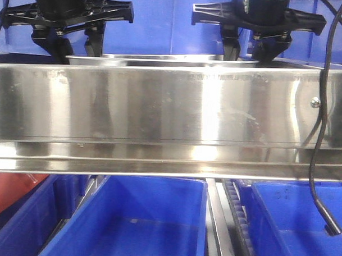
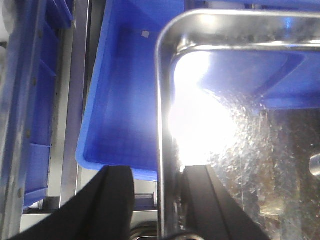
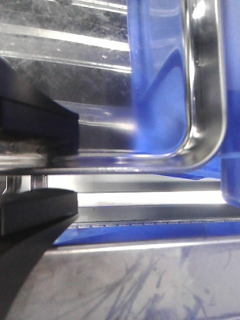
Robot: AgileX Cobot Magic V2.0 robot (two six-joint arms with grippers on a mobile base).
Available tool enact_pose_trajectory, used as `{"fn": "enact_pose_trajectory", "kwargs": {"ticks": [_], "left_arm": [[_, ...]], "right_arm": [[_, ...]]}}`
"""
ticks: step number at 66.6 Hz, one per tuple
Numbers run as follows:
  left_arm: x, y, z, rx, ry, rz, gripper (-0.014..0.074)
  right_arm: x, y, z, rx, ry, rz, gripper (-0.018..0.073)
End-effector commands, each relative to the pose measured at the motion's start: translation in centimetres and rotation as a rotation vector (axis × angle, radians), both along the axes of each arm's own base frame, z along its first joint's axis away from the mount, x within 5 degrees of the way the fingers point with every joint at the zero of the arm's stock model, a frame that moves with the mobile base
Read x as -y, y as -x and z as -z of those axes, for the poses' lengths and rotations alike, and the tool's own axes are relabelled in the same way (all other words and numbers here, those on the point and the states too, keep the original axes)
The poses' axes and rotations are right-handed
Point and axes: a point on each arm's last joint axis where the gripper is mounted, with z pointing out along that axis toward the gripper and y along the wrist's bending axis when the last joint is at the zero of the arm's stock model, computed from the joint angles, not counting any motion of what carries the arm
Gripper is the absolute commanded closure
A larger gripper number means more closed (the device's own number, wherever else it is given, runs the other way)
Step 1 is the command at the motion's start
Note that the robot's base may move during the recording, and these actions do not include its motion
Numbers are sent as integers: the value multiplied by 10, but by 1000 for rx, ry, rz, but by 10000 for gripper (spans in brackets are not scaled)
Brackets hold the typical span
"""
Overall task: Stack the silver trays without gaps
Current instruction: 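Close both grippers on the silver tray's rims, then lift the silver tray off the shelf with both grippers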
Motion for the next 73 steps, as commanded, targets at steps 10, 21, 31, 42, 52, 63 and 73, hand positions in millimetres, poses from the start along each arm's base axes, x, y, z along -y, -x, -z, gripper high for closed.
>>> {"fn": "enact_pose_trajectory", "kwargs": {"ticks": [10,21,31,42,52,63,73], "left_arm": [[-2,-1,1,-1,3,-11,429],[-2,-1,1,-1,3,-11,532],[0,-1,1,-8,20,-12,611],[1,1,-4,0,24,-8,610],[0,9,-23,48,39,3,610],[0,28,-55,127,60,24,610],[-3,51,-85,205,65,1,610]], "right_arm": [[0,-1,-2,7,6,-6,534],[0,-1,-2,7,6,-6,577],[1,2,-4,-5,11,-3,574],[1,6,-18,42,-10,-8,574],[3,10,-43,100,1,-8,574],[6,24,-71,164,-20,19,574],[4,46,-94,204,-43,-1,574]]}}
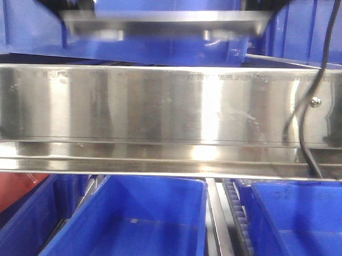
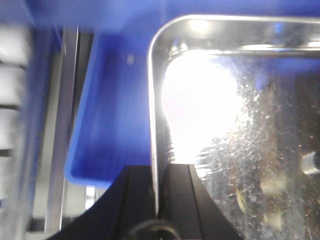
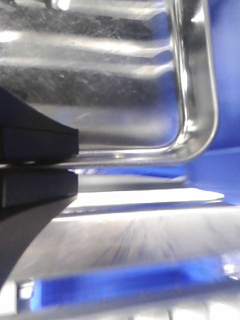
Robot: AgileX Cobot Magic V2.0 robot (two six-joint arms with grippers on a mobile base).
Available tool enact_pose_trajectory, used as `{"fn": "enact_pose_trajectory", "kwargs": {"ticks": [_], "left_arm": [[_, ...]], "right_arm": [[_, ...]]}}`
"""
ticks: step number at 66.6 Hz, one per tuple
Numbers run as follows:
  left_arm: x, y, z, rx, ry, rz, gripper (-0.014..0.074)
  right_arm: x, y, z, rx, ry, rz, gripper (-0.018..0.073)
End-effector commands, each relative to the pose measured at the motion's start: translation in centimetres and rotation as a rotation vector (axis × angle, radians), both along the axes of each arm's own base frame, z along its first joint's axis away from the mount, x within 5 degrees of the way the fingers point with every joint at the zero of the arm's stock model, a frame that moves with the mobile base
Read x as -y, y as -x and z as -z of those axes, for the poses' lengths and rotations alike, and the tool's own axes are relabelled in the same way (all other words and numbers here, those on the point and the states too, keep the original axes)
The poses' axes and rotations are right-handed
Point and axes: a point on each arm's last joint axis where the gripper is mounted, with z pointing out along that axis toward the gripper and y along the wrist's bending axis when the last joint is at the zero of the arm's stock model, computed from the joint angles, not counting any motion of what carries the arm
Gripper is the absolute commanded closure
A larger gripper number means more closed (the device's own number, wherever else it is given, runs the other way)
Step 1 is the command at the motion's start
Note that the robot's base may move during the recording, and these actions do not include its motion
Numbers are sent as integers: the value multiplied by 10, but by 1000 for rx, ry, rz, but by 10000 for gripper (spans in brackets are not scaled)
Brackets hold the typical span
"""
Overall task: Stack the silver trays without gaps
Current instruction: 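Lift the silver tray off the shelf with both grippers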
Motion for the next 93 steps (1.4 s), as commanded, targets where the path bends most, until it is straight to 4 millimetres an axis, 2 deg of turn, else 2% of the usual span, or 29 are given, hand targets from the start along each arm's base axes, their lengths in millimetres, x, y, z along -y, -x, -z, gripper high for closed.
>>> {"fn": "enact_pose_trajectory", "kwargs": {"ticks": [1,13,27,40,58,69,93], "left_arm": [[-2,17,-24,64,3,-11,610],[-4,49,-50,110,2,11,610],[-12,80,-62,140,48,13,610],[-15,114,-55,135,27,-3,610],[-13,159,-38,112,35,-7,610],[-9,171,-37,136,20,0,610],[-5,169,-39,163,55,31,610]], "right_arm": [[0,16,-27,86,-21,-11,574],[-3,48,-45,171,28,24,574],[-5,80,-43,179,-3,16,574],[-3,108,-37,188,18,19,574],[-16,151,-33,183,49,-5,574],[-25,165,-29,188,65,-30,574],[-25,166,-26,178,78,-28,574]]}}
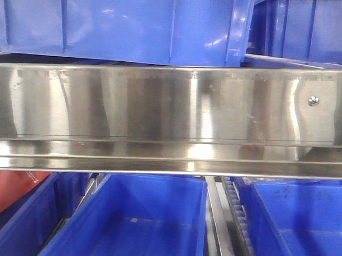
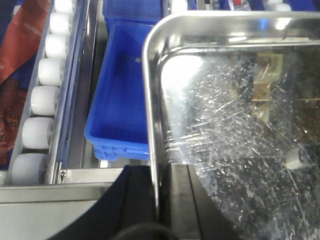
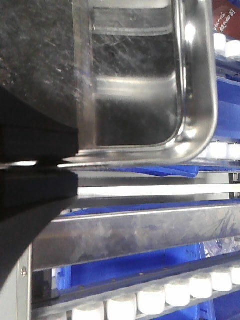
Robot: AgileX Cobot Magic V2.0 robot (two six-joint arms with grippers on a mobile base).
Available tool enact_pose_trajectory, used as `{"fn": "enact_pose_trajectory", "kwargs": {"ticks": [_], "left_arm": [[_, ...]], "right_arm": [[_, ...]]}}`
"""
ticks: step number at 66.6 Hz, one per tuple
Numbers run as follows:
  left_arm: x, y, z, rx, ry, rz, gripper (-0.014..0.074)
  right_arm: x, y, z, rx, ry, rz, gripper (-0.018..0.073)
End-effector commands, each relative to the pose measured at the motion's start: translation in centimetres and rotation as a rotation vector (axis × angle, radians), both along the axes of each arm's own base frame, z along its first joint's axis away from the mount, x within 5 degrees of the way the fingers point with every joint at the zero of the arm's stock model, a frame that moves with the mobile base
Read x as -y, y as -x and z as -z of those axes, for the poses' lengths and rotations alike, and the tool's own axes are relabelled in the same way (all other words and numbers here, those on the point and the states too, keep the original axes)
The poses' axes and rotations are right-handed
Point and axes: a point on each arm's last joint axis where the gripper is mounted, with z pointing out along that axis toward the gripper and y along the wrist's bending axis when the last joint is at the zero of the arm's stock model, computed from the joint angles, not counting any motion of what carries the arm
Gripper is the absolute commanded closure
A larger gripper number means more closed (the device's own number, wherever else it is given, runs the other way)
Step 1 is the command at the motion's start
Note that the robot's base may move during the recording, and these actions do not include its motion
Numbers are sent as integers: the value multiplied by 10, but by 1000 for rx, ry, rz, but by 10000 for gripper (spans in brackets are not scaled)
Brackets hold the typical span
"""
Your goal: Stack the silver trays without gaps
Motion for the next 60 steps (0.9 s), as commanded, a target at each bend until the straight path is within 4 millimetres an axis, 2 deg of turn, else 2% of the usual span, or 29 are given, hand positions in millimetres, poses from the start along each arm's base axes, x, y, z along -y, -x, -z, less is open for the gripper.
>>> {"fn": "enact_pose_trajectory", "kwargs": {"ticks": [1,24,36,60], "left_arm": [[5,1,-5,38,35,41,610],[4,1,-5,37,34,40,610],[4,1,8,13,0,40,610],[4,1,7,16,5,44,610]], "right_arm": [[0,0,-2,39,-2,-18,574],[-1,-2,0,46,-7,-29,574],[-3,-2,-1,62,-31,-48,574],[-3,-2,-1,62,-31,-48,574]]}}
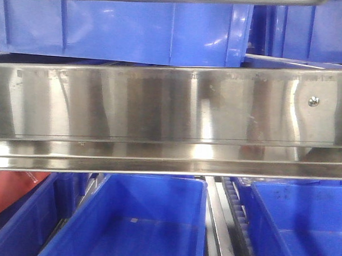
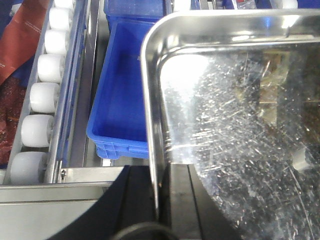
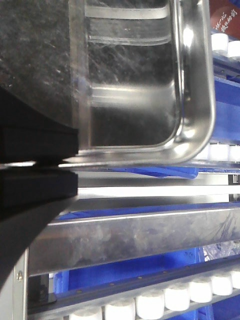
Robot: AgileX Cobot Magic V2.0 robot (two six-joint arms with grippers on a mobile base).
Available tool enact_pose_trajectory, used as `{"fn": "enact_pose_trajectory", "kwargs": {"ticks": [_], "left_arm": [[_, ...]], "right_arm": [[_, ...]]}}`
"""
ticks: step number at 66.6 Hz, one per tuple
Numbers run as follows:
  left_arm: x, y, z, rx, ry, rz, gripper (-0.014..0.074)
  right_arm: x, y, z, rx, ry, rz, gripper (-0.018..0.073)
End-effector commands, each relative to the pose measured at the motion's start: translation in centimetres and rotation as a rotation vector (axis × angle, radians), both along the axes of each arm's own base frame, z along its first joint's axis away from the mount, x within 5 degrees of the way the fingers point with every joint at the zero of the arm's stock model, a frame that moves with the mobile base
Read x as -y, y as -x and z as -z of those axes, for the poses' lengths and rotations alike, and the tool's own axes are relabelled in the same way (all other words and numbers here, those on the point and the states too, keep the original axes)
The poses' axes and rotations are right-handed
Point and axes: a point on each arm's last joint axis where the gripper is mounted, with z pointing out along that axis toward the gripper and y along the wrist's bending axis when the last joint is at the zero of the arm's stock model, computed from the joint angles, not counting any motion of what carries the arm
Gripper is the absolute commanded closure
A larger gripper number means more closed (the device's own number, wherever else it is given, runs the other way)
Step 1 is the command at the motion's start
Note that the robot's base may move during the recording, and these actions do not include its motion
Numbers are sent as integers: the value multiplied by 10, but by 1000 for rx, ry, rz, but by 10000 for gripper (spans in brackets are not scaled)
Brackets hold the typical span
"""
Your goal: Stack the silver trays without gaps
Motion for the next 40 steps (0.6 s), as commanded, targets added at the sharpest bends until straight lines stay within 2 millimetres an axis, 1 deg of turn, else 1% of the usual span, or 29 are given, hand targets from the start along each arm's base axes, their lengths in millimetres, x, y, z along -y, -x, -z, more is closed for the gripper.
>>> {"fn": "enact_pose_trajectory", "kwargs": {"ticks": [1,40], "left_arm": [[4,2,-2,22,19,40,610],[4,1,-2,23,19,40,610]], "right_arm": [[-2,-2,-6,58,-31,-39,574],[-4,-2,-7,71,-52,-55,574]]}}
